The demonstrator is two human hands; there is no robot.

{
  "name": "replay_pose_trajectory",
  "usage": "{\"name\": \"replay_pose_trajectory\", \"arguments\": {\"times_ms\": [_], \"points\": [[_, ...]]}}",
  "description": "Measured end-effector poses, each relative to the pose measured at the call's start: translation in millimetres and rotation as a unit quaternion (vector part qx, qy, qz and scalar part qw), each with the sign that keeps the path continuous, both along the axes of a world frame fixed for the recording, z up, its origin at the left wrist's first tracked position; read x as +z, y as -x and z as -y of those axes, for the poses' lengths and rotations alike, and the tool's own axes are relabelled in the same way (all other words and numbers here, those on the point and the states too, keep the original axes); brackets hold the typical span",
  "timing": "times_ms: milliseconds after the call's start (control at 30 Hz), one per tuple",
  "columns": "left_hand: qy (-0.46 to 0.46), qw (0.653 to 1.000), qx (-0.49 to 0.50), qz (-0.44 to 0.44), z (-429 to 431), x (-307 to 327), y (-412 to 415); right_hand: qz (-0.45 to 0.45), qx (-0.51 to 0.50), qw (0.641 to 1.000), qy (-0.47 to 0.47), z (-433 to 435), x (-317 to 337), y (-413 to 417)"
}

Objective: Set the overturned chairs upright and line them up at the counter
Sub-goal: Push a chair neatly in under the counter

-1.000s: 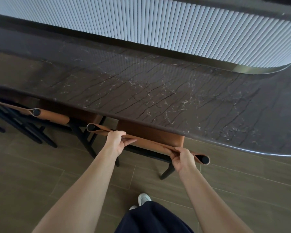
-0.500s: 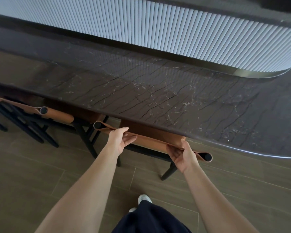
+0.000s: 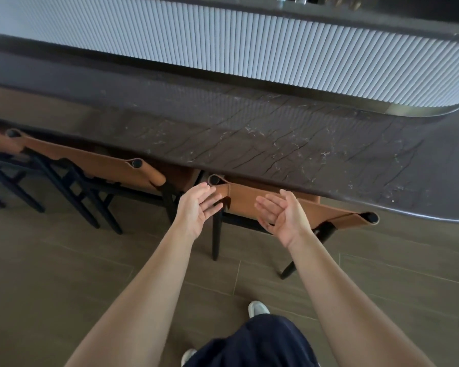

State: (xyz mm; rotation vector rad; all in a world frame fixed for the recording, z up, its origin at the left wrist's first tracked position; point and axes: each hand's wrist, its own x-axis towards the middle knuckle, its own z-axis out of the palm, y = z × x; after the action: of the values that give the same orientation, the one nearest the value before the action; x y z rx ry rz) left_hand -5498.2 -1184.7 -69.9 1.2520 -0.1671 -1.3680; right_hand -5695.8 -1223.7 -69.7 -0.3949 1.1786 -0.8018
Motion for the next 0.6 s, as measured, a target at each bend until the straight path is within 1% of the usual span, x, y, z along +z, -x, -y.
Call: {"name": "replay_pose_trajectory", "arguments": {"times_ms": [100,233,333,500,600], "points": [[0.017,1.000,-0.006,0.008,-34,3,-36,0.013,0.004,1.000,0.008,-33,5,-37],[0.020,0.999,0.027,-0.005,-71,4,-77,0.023,0.026,0.999,0.004,-64,6,-76],[0.018,0.999,0.040,0.008,-93,7,-112,0.024,0.047,0.999,0.007,-79,8,-111],[0.007,0.997,0.067,0.026,-104,10,-157,0.014,0.073,0.997,0.004,-85,13,-162],[-0.002,0.996,0.081,0.031,-97,8,-181,0.015,0.086,0.996,-0.002,-76,16,-190]]}}
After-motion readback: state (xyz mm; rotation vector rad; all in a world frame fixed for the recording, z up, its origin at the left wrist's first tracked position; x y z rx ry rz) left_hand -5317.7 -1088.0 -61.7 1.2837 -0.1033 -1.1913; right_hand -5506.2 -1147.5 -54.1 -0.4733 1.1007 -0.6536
